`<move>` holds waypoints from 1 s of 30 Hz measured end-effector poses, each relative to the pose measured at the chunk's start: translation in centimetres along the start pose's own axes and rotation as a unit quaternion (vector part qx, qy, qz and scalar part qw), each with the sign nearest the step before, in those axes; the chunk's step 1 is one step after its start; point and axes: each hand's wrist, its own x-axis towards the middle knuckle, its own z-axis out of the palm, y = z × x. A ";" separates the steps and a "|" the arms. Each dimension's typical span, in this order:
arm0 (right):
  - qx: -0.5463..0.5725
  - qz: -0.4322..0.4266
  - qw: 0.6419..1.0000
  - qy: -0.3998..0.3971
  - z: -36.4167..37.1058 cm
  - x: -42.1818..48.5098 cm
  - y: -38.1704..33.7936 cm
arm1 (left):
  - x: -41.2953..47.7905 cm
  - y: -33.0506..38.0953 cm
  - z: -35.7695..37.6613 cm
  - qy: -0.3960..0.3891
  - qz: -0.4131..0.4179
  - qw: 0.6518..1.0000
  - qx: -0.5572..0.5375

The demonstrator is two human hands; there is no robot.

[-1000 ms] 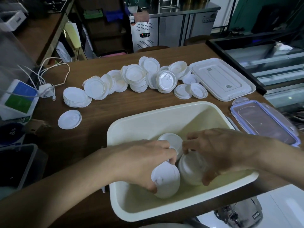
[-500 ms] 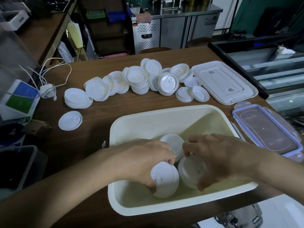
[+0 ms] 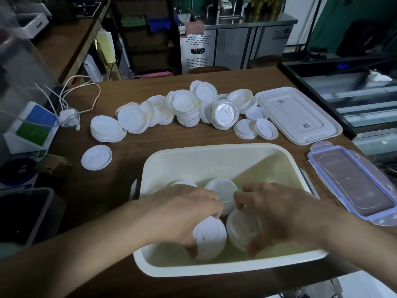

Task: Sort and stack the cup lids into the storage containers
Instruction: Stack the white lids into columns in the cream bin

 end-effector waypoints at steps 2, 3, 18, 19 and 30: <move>-0.006 -0.006 1.000 -0.002 -0.1 -0.1 -0.4 | -0.5 0.4 0.3 -0.002 -0.007 1.000 0.020; -0.007 -0.011 1.000 -0.003 -0.1 -0.1 -0.6 | -0.8 0.5 0.4 -0.006 -0.012 0.999 0.030; -0.008 -0.064 0.998 0.015 -1.7 1.8 -3.2 | -4.9 -1.7 -0.6 0.009 -0.085 0.993 -0.084; -0.004 -0.068 0.997 0.024 -1.9 1.8 -3.2 | -5.0 -1.8 -0.7 0.015 -0.080 0.992 -0.098; 0.120 -0.189 0.946 0.233 -9.2 5.5 -3.2 | -8.7 -7.9 -3.5 0.326 -0.084 0.901 -0.273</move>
